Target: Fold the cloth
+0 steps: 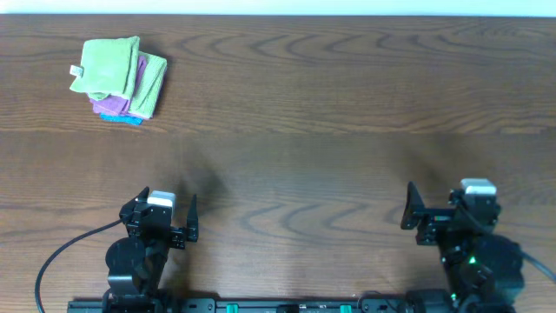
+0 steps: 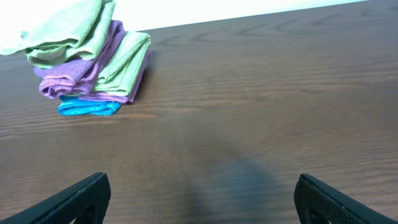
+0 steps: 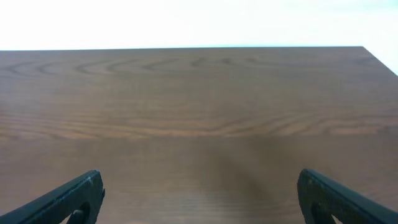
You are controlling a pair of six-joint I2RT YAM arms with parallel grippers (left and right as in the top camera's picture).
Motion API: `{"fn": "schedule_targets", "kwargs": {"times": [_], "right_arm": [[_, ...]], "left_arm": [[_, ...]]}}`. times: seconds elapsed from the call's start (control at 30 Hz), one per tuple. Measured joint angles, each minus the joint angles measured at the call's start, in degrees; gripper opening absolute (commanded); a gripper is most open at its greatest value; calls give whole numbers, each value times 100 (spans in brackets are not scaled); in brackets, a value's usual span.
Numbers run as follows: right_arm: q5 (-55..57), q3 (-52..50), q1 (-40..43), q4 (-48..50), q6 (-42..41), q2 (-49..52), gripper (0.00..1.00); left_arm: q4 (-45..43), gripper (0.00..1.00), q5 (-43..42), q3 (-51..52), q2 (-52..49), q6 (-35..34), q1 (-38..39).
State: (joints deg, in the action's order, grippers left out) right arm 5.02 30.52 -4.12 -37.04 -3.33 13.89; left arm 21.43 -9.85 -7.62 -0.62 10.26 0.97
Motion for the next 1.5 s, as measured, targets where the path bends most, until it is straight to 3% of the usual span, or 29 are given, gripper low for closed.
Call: {"fn": "schedule_targets", "kwargs": {"times": [0.23, 0.57, 1.5], "right_arm": [[0, -1086, 74, 203, 20, -636, 99], [0, -1836, 79, 190, 20, -1303, 99], [-4, -2151, 79, 85, 22, -1305, 99]], "left_arm": [[0, 95, 0, 0, 0, 0, 0], [0, 95, 0, 0, 2, 2, 0], [0, 96, 0, 0, 2, 0, 0]]}}
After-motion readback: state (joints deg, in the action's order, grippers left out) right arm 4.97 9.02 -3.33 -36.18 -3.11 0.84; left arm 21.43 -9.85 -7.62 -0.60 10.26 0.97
